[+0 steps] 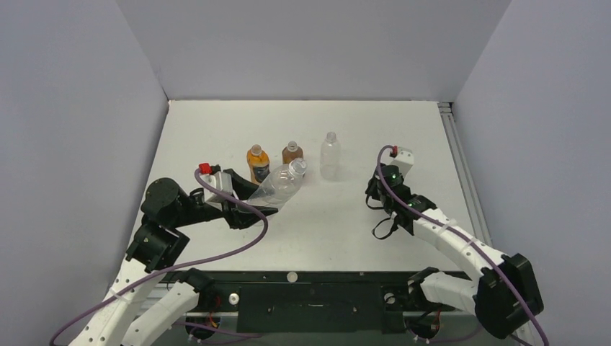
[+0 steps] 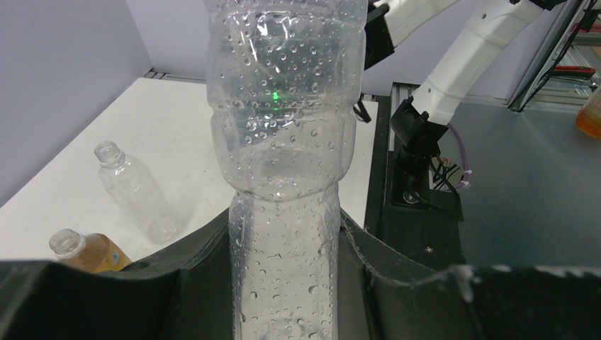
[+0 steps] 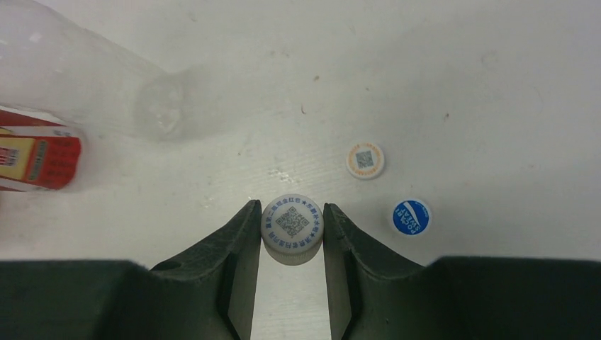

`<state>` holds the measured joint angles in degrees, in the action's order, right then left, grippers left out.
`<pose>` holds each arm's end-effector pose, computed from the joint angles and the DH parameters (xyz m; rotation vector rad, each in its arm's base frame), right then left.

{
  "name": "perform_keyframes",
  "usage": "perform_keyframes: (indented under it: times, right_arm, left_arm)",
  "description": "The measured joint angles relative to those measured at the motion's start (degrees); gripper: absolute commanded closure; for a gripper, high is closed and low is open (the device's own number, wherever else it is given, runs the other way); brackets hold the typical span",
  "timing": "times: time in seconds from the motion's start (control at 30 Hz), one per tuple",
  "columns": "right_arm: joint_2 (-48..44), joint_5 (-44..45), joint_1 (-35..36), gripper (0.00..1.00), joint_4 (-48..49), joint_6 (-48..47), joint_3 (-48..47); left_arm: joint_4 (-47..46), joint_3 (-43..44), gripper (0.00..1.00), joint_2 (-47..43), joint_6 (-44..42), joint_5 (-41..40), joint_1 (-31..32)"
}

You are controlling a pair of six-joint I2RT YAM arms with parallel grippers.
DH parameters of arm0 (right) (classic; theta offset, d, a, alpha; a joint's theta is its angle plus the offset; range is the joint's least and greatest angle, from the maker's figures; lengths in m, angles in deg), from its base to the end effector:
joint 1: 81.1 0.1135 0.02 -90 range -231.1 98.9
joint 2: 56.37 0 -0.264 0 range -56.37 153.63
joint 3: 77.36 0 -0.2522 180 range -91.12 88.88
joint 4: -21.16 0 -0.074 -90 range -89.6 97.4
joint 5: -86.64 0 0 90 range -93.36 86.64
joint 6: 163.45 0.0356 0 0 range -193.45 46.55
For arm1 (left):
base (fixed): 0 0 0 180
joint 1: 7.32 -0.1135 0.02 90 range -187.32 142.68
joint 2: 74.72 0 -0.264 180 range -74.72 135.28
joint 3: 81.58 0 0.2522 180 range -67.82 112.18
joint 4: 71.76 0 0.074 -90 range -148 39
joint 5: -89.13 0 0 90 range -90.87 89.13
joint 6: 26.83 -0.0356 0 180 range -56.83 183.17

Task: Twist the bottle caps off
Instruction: Place the bottle cap at the center of the board.

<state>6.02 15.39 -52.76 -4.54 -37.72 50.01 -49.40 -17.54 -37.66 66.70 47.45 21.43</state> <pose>0.2113 0.1010 0.2422 0.3224 2.1423 0.2881 0.1024 -0.0865 0.3949 1.0073 1.2644 -1.0646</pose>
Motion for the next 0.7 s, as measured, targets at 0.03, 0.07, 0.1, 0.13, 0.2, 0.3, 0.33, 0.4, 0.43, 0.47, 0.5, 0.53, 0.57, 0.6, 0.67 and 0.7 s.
perform_keyframes:
  times: [0.03,0.07,0.1,0.13,0.2,0.3,0.33,0.4,0.43,0.47,0.5,0.53,0.57,0.6,0.67,0.7]
  right_arm:
    - [1.7,0.4,0.0,0.94,0.9,0.9,1.2]
    - [3.5,0.9,0.2,0.94,1.6,1.8,2.3]
    - [5.2,1.1,0.2,0.94,2.3,2.7,2.9]
    - [6.9,1.4,0.3,0.92,3.0,3.5,3.4]
    - [9.9,1.8,0.5,0.9,4.5,4.9,4.1]
    - [12.9,2.1,0.9,0.89,7.1,6.4,5.6]
    - [13.8,2.1,1.0,0.88,8.0,6.8,6.1]
    - [15.2,2.1,1.0,0.87,9.5,7.2,7.0]
    - [15.8,2.1,1.0,0.87,10.1,7.3,7.3]
    - [16.5,2.1,1.0,0.84,10.7,7.3,7.5]
    - [17.1,2.1,1.0,0.82,11.3,7.4,7.6]
    - [17.7,2.1,1.0,0.77,11.8,7.4,7.8]
    - [18.3,2.1,1.0,0.71,12.2,7.4,7.9]
    - [18.7,2.3,1.0,0.66,12.4,7.4,7.9]
    - [19.1,3.0,1.0,0.55,12.9,7.4,8.0]
    - [19.2,3.3,1.0,0.5,13.1,7.5,8.0]
  left_arm:
    - [0.2,0.0,1.0,-0.2,-0.3,-0.1,0.0]
    - [0.4,0.0,1.0,-0.3,-0.6,-0.2,0.0]
    - [0.7,0.0,1.0,-0.5,-0.8,-0.3,0.0]
    - [0.8,0.0,1.0,-0.6,-1.0,-0.3,0.0]
    - [0.9,0.0,1.0,-0.5,-1.1,-0.3,0.0]
    - [1.0,-0.1,1.0,-0.3,-1.2,-0.4,0.0]
    - [1.0,-0.1,1.0,-0.2,-1.2,-0.5,0.0]
    - [1.0,-0.2,1.0,0.0,-1.2,-0.6,0.0]
    - [1.0,-0.2,1.0,0.0,-1.2,-0.6,0.0]
    - [1.0,-0.2,1.0,0.0,-1.2,-0.7,0.0]
    - [1.0,-0.2,1.0,0.0,-1.2,-0.8,0.0]
    - [1.0,-0.2,1.0,0.1,-1.2,-0.9,0.0]
    - [1.0,-0.2,1.0,0.1,-1.2,-1.0,0.0]
    - [1.0,-0.2,1.0,0.1,-1.2,-1.1,0.0]
    - [1.0,-0.2,1.0,0.1,-1.2,-1.2,0.0]
    - [1.0,-0.2,1.0,0.1,-1.2,-1.2,0.0]
